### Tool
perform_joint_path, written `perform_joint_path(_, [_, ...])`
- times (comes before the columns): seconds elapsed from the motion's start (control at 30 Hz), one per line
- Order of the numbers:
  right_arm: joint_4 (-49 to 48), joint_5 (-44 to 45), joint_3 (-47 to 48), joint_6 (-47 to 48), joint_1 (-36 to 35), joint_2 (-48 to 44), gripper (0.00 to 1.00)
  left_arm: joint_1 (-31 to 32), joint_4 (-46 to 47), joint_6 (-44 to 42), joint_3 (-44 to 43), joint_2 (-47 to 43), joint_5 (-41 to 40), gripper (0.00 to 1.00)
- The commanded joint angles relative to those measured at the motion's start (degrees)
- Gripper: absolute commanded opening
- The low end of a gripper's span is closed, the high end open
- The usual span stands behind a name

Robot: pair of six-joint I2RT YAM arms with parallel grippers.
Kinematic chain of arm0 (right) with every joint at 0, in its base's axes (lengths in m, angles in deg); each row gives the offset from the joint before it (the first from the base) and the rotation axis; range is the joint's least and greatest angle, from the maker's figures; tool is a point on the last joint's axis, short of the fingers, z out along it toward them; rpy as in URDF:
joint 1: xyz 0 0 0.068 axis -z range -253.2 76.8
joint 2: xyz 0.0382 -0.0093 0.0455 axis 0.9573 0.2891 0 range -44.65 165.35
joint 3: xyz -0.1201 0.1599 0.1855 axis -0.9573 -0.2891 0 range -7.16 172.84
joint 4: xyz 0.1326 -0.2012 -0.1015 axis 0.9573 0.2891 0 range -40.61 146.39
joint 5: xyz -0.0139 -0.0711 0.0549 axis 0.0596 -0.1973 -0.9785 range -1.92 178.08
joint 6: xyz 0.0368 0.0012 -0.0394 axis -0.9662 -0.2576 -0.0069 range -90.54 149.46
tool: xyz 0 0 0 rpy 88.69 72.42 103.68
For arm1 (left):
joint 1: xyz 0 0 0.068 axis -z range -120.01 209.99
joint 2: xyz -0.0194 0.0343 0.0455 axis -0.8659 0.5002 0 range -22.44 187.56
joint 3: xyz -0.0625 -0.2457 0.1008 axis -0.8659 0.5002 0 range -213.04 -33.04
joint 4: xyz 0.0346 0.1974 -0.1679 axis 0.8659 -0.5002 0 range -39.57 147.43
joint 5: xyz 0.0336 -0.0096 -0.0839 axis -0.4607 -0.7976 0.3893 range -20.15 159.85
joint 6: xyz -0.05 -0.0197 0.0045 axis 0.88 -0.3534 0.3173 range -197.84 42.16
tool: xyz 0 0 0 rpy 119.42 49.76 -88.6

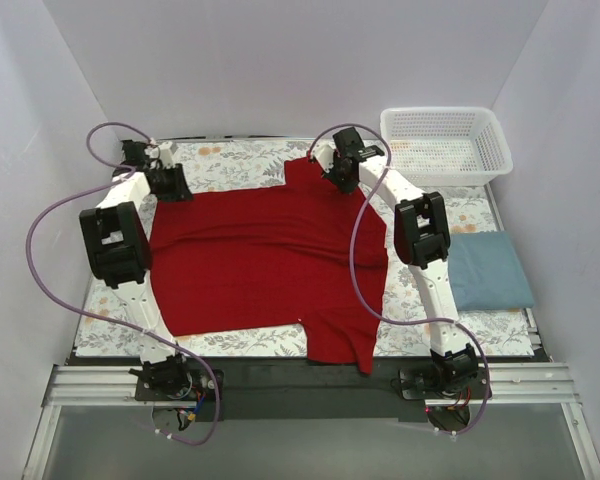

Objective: Fold and stack the t-shirts
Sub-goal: Flatten the tshirt out

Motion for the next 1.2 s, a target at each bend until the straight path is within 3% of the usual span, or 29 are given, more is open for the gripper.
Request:
perform_joint_path(0.0, [-2.44, 6.45, 2.06, 6.37, -0.92, 3.37, 0.16, -5.24, -2.77, -0.57, 1.42, -5.48, 0.44, 0.3])
perform_joint_path(0.23, [-9.29, 13.65, 2.85, 12.09, -1.71, 7.5, 0.13, -10.17, -3.92, -2.24, 1.6, -4.16, 0.97, 0.29])
perform_joint_path(0.5, [-30.53, 19.38, 3.2, 16.76, -1.71, 11.55, 0.12, -10.61, -2.95, -4.97, -0.76, -0.47, -1.14, 0.29])
perform_joint_path(0.83, [-43.4, 21.13, 2.41, 20.45, -1.8, 11.47, 0.19, -10.34, -0.67, -4.44, -7.36, 5.07, -0.35, 0.29])
perform_joint_path(0.97, [-43.32, 21.93, -0.47, 20.28, -2.42, 6.82, 0.33, -10.34, -2.24, -5.58, -10.17, 4.29, 1.75, 0.33])
perform_joint_path(1.1, [-42.27, 19.82, -9.26, 19.14, -3.64, -5.74, 0.58, -10.26, -7.16, -9.09, -10.35, -0.37, 6.24, 0.39])
perform_joint_path(1.17, [-40.25, 18.5, -11.03, 18.61, -4.26, -9.78, 0.64, -10.34, -10.05, -12.67, -9.12, -3.09, 8.96, 0.55])
